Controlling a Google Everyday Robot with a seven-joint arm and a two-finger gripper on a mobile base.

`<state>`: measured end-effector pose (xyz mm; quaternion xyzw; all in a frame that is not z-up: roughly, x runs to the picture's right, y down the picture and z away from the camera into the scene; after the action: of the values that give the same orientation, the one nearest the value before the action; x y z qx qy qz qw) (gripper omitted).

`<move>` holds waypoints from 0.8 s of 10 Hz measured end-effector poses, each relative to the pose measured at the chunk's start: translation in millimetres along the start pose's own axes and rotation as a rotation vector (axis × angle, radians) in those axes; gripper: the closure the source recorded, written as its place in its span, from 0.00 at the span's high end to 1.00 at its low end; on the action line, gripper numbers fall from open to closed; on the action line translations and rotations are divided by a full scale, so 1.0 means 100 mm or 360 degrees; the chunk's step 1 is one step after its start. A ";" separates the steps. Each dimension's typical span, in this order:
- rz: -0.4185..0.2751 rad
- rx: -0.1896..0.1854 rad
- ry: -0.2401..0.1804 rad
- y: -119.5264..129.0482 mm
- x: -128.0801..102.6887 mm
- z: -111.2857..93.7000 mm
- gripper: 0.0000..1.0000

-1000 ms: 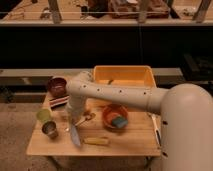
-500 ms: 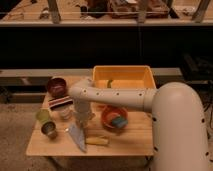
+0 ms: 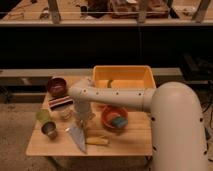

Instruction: Wipe table surface with towel

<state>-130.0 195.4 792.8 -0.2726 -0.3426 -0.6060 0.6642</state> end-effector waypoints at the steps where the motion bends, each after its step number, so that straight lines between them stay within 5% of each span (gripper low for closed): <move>1: -0.0005 0.0016 -0.0015 -0.02 0.01 0.02 0.00; 4: 0.0037 0.0122 -0.0044 -0.17 0.14 0.34 0.00; 6: 0.0079 0.0157 -0.0035 -0.18 0.20 0.55 0.00; 8: 0.0081 0.0151 -0.0013 -0.17 0.21 0.55 0.00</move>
<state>-153.6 223.1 842.4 -0.2519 -0.3667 -0.5708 0.6902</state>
